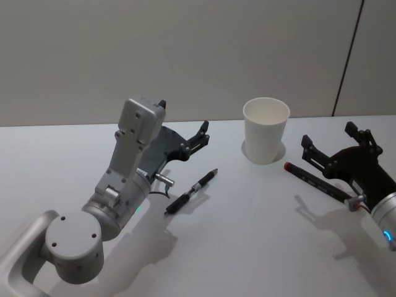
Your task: Place the pen into the pen holder.
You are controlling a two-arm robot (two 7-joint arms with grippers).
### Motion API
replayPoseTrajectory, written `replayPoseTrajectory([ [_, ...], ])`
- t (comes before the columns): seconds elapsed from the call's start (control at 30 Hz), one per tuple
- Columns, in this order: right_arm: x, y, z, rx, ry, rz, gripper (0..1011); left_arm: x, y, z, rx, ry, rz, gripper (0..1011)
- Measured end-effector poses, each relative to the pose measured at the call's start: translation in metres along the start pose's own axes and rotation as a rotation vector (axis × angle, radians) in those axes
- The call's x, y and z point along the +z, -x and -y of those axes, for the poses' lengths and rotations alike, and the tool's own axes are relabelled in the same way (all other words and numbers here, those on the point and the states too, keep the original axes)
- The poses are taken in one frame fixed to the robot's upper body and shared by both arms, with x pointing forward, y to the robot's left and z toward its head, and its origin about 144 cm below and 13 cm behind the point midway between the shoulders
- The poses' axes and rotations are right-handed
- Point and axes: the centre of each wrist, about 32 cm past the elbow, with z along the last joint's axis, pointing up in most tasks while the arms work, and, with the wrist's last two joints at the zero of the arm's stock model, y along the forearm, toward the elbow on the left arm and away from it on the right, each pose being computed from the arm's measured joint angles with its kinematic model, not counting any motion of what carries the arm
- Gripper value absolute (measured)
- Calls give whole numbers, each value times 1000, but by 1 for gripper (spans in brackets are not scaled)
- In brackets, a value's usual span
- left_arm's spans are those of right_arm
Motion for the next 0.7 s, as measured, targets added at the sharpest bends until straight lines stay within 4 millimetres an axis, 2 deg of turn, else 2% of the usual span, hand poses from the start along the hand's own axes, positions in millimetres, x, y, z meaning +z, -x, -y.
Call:
replayPoseTrajectory([
  [0.7,0,0,0,0,0,0,1001,0,0,0,0,0,0,1001],
])
